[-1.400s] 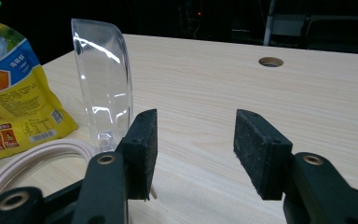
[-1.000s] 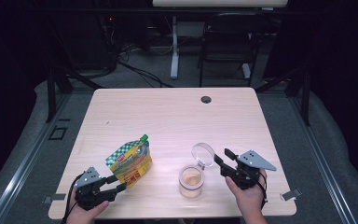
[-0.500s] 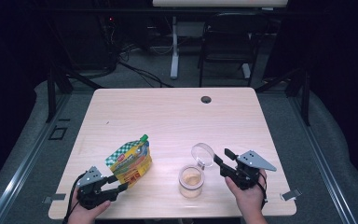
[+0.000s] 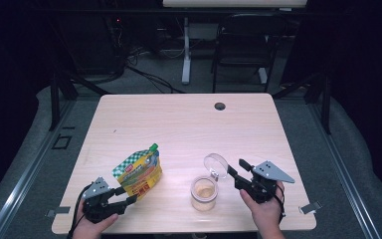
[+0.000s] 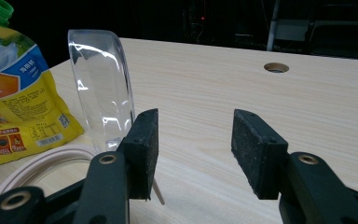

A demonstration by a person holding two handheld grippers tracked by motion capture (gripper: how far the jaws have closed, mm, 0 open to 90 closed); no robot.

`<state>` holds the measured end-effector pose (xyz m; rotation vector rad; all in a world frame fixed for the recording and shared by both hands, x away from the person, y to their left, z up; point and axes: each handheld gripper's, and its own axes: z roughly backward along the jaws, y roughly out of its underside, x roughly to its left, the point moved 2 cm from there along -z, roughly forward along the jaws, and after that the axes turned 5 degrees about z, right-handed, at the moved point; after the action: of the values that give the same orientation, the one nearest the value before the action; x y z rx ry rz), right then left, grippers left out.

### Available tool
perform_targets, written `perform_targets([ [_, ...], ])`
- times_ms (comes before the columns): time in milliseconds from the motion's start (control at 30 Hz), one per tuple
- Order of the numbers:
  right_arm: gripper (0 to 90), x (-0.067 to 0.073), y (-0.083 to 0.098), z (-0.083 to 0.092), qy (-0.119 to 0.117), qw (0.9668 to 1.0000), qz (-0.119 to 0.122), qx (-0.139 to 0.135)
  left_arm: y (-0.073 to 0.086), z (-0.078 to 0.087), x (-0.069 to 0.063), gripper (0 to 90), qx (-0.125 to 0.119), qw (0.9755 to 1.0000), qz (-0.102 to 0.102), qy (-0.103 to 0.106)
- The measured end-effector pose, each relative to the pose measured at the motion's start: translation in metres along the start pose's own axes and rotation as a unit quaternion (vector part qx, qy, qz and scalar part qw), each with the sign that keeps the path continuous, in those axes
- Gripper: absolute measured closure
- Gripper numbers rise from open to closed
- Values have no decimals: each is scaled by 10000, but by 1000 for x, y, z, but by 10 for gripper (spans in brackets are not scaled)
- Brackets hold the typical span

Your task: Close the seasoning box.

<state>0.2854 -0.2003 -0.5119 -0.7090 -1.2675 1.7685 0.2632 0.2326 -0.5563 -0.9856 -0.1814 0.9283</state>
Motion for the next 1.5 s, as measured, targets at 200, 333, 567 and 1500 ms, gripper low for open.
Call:
perform_targets([
  [200, 510, 1, 0, 1, -12, 10000, 12, 22, 0, -1, 0, 474, -9, 10000, 11, 9],
  [333, 509, 2, 0, 2, -26, 10000, 12, 15, 0, -1, 0, 472, 3, 10000, 5, 10],
  [567, 507, 5, 0, 2, -59, 10000, 24, 8, 0, -1, 0, 469, 4, 10000, 2, 20],
  [1500, 490, 28, 3, 3, -472, 9981, 379, 80, 0, 2, -2, 466, -12, 10000, -84, -35],
])
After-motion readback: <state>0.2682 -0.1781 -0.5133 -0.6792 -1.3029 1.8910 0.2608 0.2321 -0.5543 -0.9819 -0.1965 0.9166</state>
